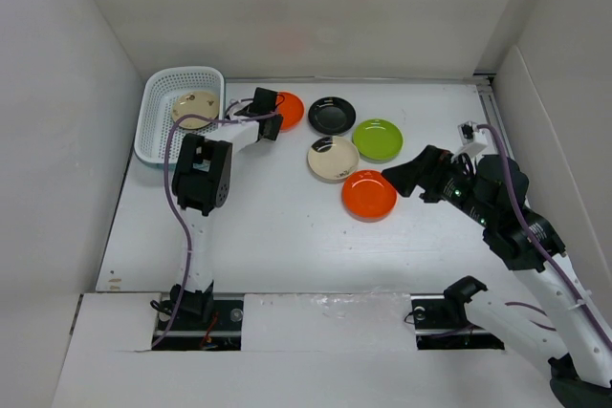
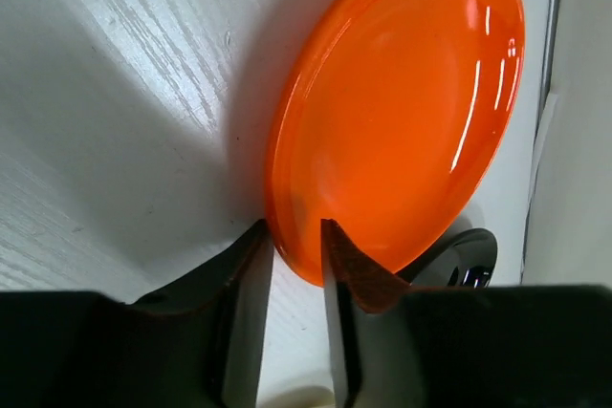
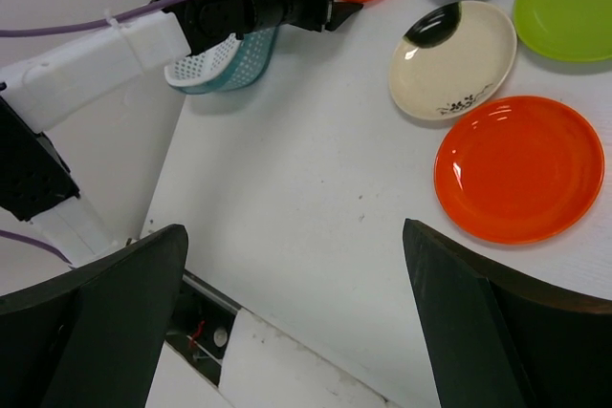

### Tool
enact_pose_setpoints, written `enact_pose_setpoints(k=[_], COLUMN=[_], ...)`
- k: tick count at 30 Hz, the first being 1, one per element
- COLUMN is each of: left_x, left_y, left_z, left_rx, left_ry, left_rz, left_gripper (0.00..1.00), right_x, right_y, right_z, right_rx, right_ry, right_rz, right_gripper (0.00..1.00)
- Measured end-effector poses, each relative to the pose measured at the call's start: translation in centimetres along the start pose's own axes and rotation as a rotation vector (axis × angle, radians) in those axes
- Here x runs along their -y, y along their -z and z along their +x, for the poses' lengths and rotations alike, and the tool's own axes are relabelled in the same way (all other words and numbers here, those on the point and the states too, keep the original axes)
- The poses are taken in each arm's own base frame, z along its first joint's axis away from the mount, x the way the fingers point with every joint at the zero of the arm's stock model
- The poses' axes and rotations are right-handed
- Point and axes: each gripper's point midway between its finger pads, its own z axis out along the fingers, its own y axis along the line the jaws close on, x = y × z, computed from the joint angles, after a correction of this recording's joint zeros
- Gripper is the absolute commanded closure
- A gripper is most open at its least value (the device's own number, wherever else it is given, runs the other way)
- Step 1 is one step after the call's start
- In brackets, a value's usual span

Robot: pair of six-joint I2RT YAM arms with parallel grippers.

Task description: Place the plates into the plastic bin on the countertop

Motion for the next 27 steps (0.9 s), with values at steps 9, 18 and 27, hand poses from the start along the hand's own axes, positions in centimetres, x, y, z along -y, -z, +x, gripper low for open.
enact_pose_setpoints(k=[9,18,27], left_x=[-0.1,0.2,10.3], left_y=[-0.3,0.3,7.2], left_z=[-0.1,-0.8,-6.0], left_rx=[-0.038,-0.057,0.065], left_ry=[0.054,0.029,-0.153], left_rz=[0.001,0.009,0.176], left_gripper=[1.00,1.00,1.00], right_x=[-0.1,-0.3,-0.3], right_y=[0.2,1.0,1.1], right_z=[-0.1,-0.5,-0.5], right_rx=[0.006,0.032,0.031], right_ry=[0.001,0.011,0.012], right_rz=[-0.003,-0.014,-0.014], right_gripper=[0.00,0.00,0.00])
